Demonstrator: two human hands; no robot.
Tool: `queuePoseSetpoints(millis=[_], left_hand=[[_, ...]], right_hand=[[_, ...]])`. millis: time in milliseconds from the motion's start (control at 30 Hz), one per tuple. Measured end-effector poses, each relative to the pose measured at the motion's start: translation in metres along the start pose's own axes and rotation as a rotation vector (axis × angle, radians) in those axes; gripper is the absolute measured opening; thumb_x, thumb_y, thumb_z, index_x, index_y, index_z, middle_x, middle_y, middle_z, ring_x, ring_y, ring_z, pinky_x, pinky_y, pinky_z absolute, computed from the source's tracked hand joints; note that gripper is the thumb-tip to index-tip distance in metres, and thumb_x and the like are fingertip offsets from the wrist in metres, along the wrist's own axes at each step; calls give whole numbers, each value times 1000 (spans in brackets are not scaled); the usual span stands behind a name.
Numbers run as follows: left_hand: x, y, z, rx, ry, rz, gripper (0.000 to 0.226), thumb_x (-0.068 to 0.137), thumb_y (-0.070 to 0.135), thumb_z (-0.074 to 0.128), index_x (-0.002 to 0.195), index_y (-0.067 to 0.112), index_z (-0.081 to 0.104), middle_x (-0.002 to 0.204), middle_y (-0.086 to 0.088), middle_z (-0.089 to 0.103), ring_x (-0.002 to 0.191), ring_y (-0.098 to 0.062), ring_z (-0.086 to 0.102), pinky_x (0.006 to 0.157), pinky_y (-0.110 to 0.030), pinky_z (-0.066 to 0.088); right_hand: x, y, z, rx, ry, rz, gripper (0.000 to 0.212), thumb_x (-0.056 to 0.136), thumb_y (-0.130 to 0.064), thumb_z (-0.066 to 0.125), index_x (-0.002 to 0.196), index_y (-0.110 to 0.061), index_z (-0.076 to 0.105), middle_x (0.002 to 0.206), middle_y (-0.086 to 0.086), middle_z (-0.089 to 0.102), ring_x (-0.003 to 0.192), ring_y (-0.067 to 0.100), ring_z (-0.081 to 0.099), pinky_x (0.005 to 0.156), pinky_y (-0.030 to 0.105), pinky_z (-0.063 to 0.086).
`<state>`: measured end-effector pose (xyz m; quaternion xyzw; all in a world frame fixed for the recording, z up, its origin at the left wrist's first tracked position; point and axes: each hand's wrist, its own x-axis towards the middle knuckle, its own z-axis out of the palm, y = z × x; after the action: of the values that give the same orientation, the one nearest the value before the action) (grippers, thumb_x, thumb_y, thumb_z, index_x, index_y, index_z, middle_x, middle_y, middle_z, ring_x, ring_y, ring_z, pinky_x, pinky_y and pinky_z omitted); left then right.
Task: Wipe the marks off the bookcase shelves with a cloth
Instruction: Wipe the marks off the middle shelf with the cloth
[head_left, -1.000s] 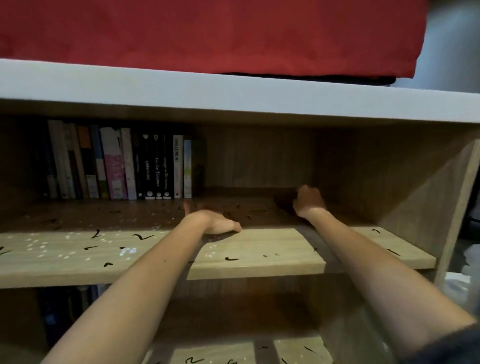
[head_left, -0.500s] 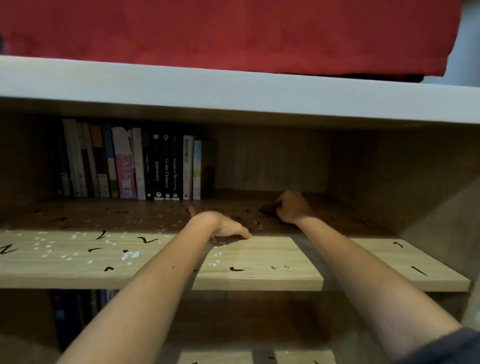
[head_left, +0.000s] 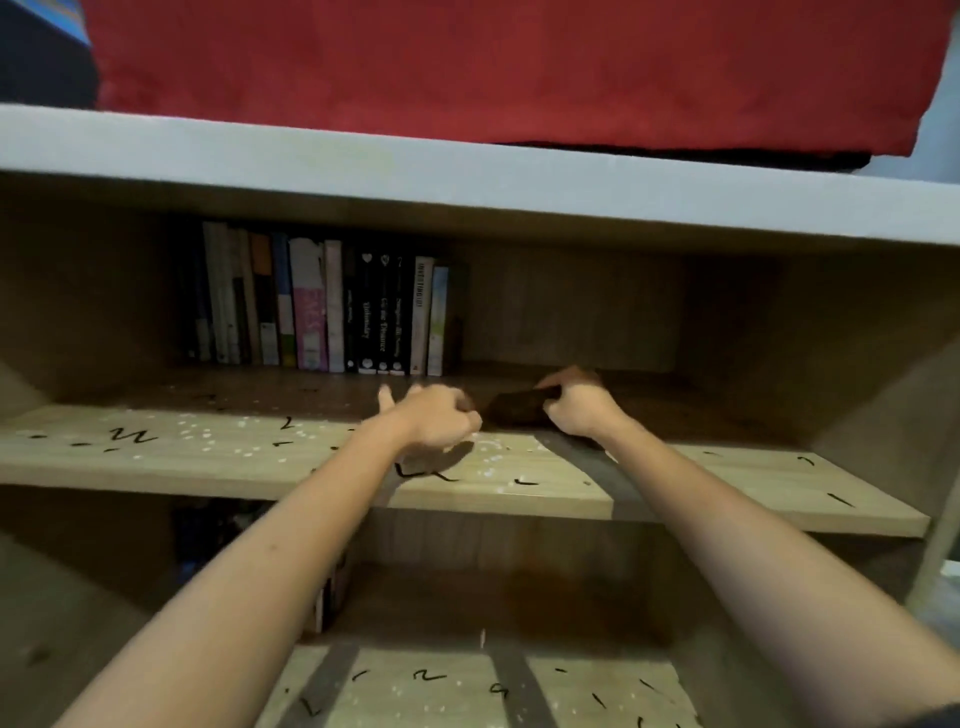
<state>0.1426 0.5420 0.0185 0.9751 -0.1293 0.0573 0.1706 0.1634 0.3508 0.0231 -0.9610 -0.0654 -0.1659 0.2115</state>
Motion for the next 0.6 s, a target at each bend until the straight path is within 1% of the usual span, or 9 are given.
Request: queuePoseSetpoints(millis=[33,100,233,300,367,400,467,533,600], left_hand=[[-8,-3,5,16,40,14,40,94,43,38,129,30,50,142,0,41,136,-24,27,111,-55,-1],[-24,-11,12,15,173,49,39,96,42,33,129,31,50,142,5,39,136,-20,24,111,-54,-5],[-40,-28,20,-29,376,108,38,98,41,29,126,31,52,139,11,40,136,-11,21,111,-52,-9],[-44,-29,19,-72,427,154,36,98,40,30,124,32,54,138,13,41,136,-8,19,111,-50,-11],[-44,-28,20,-119,455,179,36,98,38,30,122,32,56,136,15,43,136,-7,19,111,-49,-13],[-44,-28,20,-123,463,183,36,98,38,29,121,32,57,136,15,44,136,-7,19,111,-48,-13],[-43,-29,23,-116,486,191,36,99,37,29,118,32,58,135,15,44,136,-7,18,111,-48,-13],[-44,-30,26,-116,508,208,36,99,36,29,117,31,60,135,15,44,137,-6,17,110,-46,-15],[-44,-30,29,-109,508,235,36,98,36,30,116,30,61,136,15,45,137,-5,17,109,-43,-17]], right_hand=[[-4,-6,9,-39,-27,-22,30,88,-8,48,114,-12,63,111,10,64,97,22,60,82,27,50],[-19,-20,16,-34,-44,-101,31,88,-6,48,112,-16,64,110,6,65,97,20,59,83,27,49],[-59,-32,-2,84,-81,-201,30,87,-4,50,102,-20,70,100,-3,64,86,7,58,73,17,48],[-62,-31,-10,106,-6,-170,29,88,-4,50,102,-20,69,99,-3,63,83,5,56,67,14,44],[-55,-31,-8,91,108,-111,28,89,-3,49,106,-17,68,106,1,63,87,7,53,73,14,42],[-52,-32,-4,71,131,-85,29,89,-3,49,107,-16,67,109,3,64,90,9,52,78,16,42],[-58,-40,5,1,92,-91,32,86,-1,47,106,-15,68,112,5,64,98,13,52,86,22,42],[-76,-46,10,-39,48,-147,32,85,-1,47,104,-15,69,111,3,64,105,17,51,94,26,41],[-102,-52,6,2,31,-204,30,86,-2,49,100,-17,71,103,-4,62,99,11,50,90,23,41]])
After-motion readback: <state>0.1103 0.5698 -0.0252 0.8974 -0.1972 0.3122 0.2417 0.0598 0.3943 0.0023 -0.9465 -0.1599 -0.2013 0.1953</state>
